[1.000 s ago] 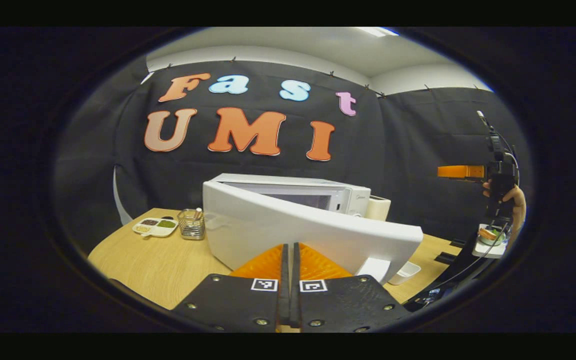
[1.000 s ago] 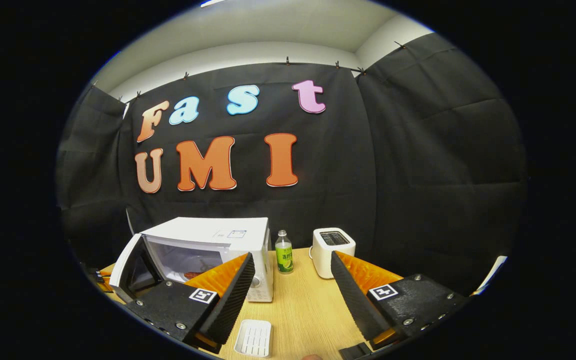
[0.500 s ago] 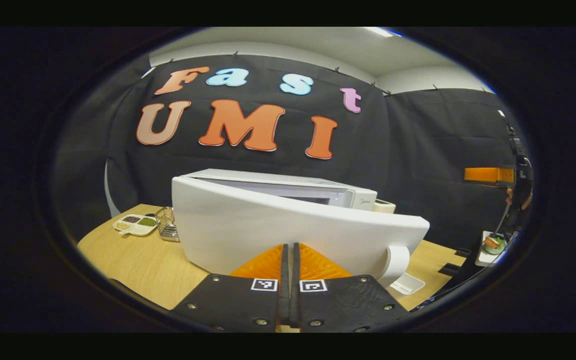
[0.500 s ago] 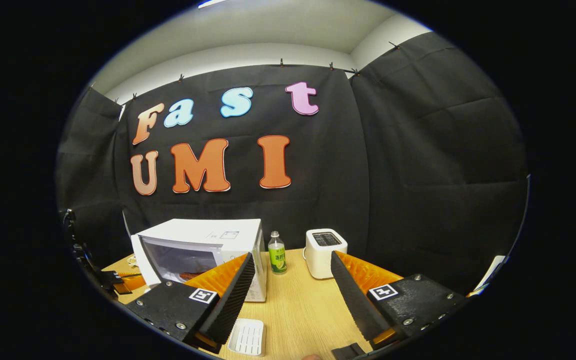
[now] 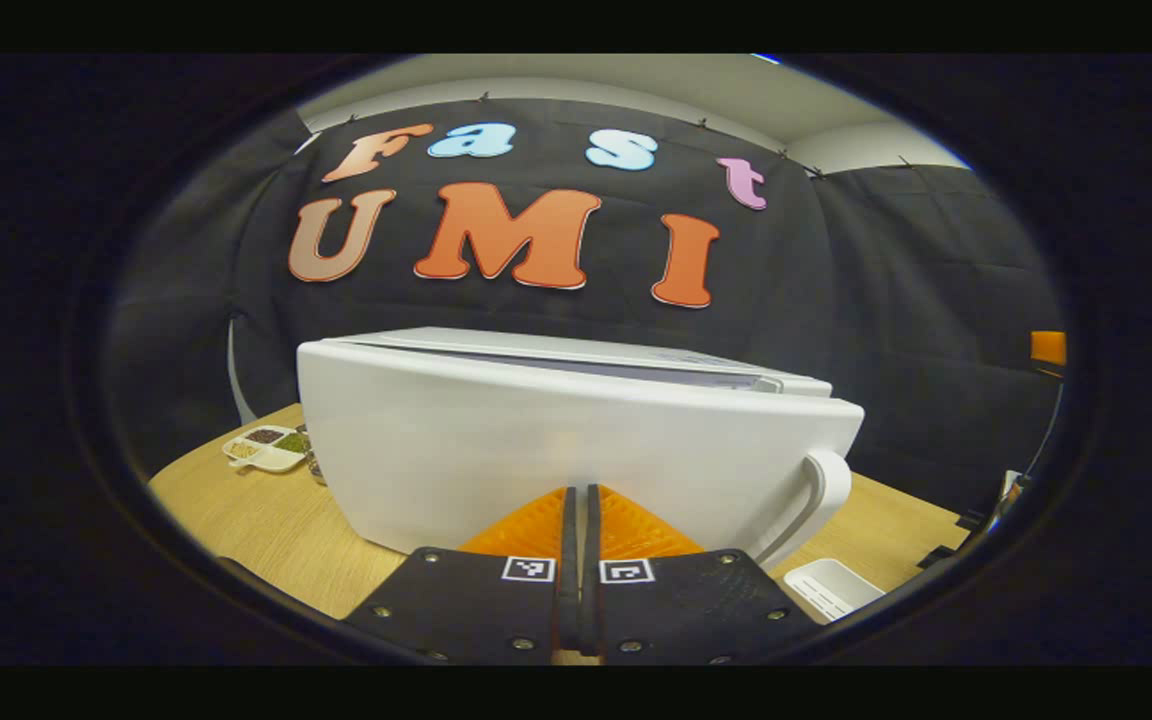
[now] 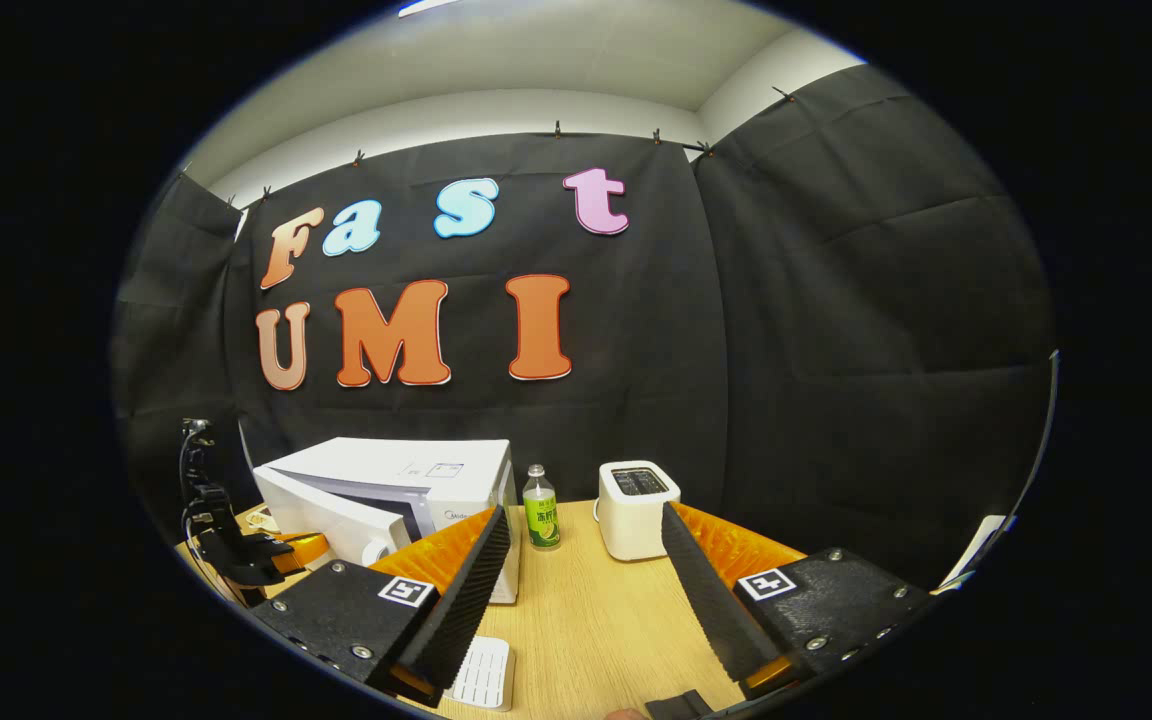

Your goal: Open the microwave oven with the left hand, put the food in, and close the microwave oven.

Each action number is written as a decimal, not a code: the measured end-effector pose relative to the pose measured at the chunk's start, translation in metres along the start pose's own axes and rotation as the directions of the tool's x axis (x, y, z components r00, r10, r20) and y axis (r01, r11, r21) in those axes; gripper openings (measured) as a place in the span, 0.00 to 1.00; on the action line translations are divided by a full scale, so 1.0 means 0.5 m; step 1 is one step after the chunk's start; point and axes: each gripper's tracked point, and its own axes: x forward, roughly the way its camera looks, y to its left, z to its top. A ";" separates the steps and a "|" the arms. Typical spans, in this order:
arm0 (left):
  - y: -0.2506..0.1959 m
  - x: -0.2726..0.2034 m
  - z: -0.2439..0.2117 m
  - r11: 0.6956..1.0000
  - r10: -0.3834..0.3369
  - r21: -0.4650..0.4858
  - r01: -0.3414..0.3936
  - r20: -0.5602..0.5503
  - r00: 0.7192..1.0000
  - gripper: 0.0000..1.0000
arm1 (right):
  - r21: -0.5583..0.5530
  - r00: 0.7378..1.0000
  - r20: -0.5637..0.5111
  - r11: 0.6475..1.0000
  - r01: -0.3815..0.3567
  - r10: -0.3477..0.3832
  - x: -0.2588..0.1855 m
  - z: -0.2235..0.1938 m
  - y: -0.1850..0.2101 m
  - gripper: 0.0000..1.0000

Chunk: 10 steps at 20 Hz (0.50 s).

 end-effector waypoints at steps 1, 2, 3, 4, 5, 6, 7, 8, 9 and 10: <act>-0.001 0.015 0.000 1.000 0.010 0.010 -0.010 0.003 1.000 0.01 | 0.001 1.000 -0.002 1.000 0.002 -0.002 0.003 -0.003 -0.002 0.95; -0.002 0.029 0.001 1.000 0.021 0.015 -0.021 0.001 1.000 0.01 | 0.002 1.000 -0.005 1.000 0.003 -0.003 0.010 -0.006 -0.004 0.95; -0.004 0.043 0.000 1.000 0.027 0.015 -0.027 -0.001 1.000 0.01 | 0.002 1.000 -0.008 1.000 0.005 -0.005 0.011 -0.009 -0.008 0.95; -0.004 0.053 0.000 0.999 0.036 0.016 -0.036 -0.002 0.999 0.00 | 0.000 1.000 -0.010 1.000 0.008 -0.008 0.014 -0.012 -0.012 0.95; -0.006 0.066 -0.002 0.999 0.040 0.018 -0.040 -0.006 0.999 0.01 | 0.000 1.000 -0.013 1.000 0.012 -0.012 0.019 -0.015 -0.016 0.95; -0.002 0.063 -0.005 0.998 0.063 0.027 -0.063 -0.011 0.998 0.01 | 0.001 1.000 -0.016 1.000 0.013 -0.013 0.022 -0.017 -0.019 0.95; -0.004 0.070 0.001 0.996 0.072 0.043 -0.072 0.000 0.997 0.01 | 0.002 1.000 -0.018 1.000 0.013 -0.013 0.028 -0.019 -0.021 0.95; -0.003 0.070 -0.004 0.995 0.084 0.062 -0.083 -0.017 0.996 0.01 | 0.001 1.000 -0.019 1.000 0.015 -0.015 0.031 -0.023 -0.024 0.95; -0.001 0.075 0.005 0.994 0.088 0.067 -0.088 -0.002 0.996 0.01 | -0.002 1.000 -0.022 1.000 0.017 -0.017 0.036 -0.025 -0.027 0.95; 0.004 0.085 -0.012 0.994 0.095 0.053 -0.092 -0.048 0.994 0.01 | -0.005 1.000 -0.025 1.000 0.018 -0.018 0.041 -0.027 -0.031 0.95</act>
